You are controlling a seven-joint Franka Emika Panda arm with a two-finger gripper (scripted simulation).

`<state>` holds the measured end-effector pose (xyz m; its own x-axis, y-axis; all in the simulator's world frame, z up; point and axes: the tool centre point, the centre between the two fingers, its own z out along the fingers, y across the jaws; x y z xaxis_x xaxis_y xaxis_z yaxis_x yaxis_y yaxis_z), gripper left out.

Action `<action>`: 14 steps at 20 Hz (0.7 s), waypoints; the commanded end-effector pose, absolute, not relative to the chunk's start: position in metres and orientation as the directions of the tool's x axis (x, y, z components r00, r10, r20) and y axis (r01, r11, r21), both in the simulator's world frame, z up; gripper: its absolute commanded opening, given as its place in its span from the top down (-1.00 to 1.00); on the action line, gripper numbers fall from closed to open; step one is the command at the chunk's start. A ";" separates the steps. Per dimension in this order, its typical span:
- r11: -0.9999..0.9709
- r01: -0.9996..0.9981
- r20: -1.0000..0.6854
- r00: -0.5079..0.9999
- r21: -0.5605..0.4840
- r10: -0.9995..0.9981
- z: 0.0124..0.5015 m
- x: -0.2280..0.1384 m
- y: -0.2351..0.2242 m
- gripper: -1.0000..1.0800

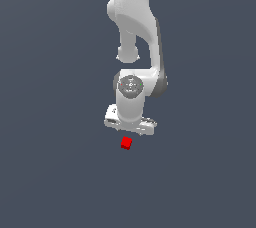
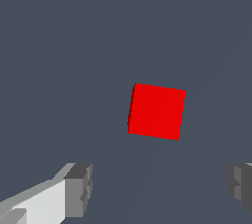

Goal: Pick up the red cube and move it to a goal position.

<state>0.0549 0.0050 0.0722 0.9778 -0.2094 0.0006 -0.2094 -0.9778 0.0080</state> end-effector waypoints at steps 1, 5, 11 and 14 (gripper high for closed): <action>-0.968 -0.250 0.001 0.968 0.006 -0.250 0.057 0.064 0.002 -0.92; -0.954 -0.298 0.001 0.954 0.003 -0.298 0.039 0.076 -0.002 -0.92; -0.940 -0.341 0.000 0.940 0.001 -0.341 0.024 0.086 -0.006 -0.92; -0.937 -0.350 0.000 0.937 0.000 -0.350 0.020 0.088 -0.007 -0.92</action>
<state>0.0865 -0.0063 0.0217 0.9387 -0.3448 -0.0007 -0.3448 -0.9387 0.0009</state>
